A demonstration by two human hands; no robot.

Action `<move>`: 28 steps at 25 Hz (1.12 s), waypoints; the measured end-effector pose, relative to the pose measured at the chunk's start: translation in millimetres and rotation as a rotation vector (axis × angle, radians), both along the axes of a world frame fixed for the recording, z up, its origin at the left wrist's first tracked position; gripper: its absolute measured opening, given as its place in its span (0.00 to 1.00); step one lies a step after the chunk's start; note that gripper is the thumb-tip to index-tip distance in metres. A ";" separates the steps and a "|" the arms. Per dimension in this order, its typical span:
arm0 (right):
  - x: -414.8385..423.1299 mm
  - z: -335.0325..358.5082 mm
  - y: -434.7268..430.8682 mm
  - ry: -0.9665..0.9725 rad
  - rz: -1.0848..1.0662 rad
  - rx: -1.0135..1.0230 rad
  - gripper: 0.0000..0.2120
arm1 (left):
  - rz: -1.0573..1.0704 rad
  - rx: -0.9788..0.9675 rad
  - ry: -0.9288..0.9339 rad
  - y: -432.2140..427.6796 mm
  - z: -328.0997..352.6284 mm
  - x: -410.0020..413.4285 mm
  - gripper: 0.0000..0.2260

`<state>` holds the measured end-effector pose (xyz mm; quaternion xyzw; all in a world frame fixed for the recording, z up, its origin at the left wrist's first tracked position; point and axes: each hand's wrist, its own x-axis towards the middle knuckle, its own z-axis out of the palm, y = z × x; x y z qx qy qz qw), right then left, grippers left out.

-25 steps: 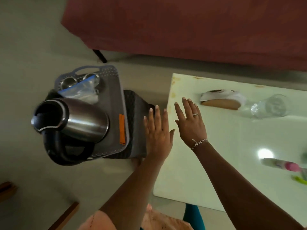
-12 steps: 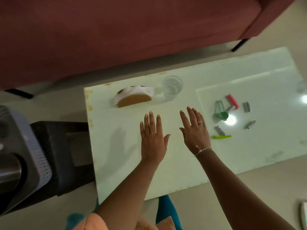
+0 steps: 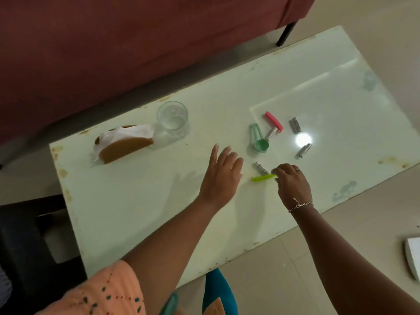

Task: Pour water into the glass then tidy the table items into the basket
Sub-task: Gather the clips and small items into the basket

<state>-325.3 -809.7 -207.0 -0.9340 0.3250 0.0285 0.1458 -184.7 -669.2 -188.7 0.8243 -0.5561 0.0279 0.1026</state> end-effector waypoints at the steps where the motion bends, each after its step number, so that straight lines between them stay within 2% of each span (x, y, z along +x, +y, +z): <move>1: -3.6 -6.4 -5.0 0.030 0.046 -0.008 0.17 | -0.035 -0.010 -0.012 -16.1 -5.4 9.1 0.11; 4: -2.8 -22.8 -13.7 0.039 0.221 -0.062 0.16 | -0.136 0.019 -0.042 -63.6 -19.0 35.1 0.11; 7: 0.5 -38.8 -17.6 -0.042 0.355 -0.134 0.06 | -0.232 0.055 -0.063 -104.3 -28.3 48.3 0.13; 9: -0.1 -49.7 -19.2 -0.069 0.406 -0.178 0.08 | -0.287 0.085 -0.089 -127.9 -35.5 50.9 0.12; 11: -2.3 -58.6 -19.8 -0.075 0.436 -0.226 0.09 | -0.338 0.123 -0.124 -150.2 -40.7 51.0 0.11; 13: -5.0 -62.2 -19.6 -0.112 0.412 -0.239 0.08 | -0.386 0.151 -0.167 -173.7 -48.3 53.6 0.17; 15: -8.8 -62.2 -17.7 -0.181 0.338 -0.234 0.09 | -0.386 0.168 -0.190 -192.3 -46.0 55.6 0.13; 16: -11.0 -59.9 -15.0 -0.212 0.293 -0.228 0.09 | -0.375 0.192 -0.140 -199.5 -45.4 56.5 0.12; 18: -15.4 -56.8 -10.0 -0.261 0.217 -0.229 0.08 | -0.305 0.290 -0.030 -215.1 -47.8 55.9 0.15; 21: -17.4 -53.1 -4.0 -0.296 0.155 -0.234 0.05 | -0.236 0.389 -0.020 -226.5 -52.3 55.4 0.13; 25: -12.6 -46.9 -7.9 -0.315 0.072 -0.223 0.08 | -0.164 0.334 0.075 -222.5 -53.6 58.7 0.08; 28: -10.9 -33.5 -8.9 -0.326 0.026 -0.194 0.09 | 0.060 0.121 0.277 -192.2 -35.9 63.7 0.05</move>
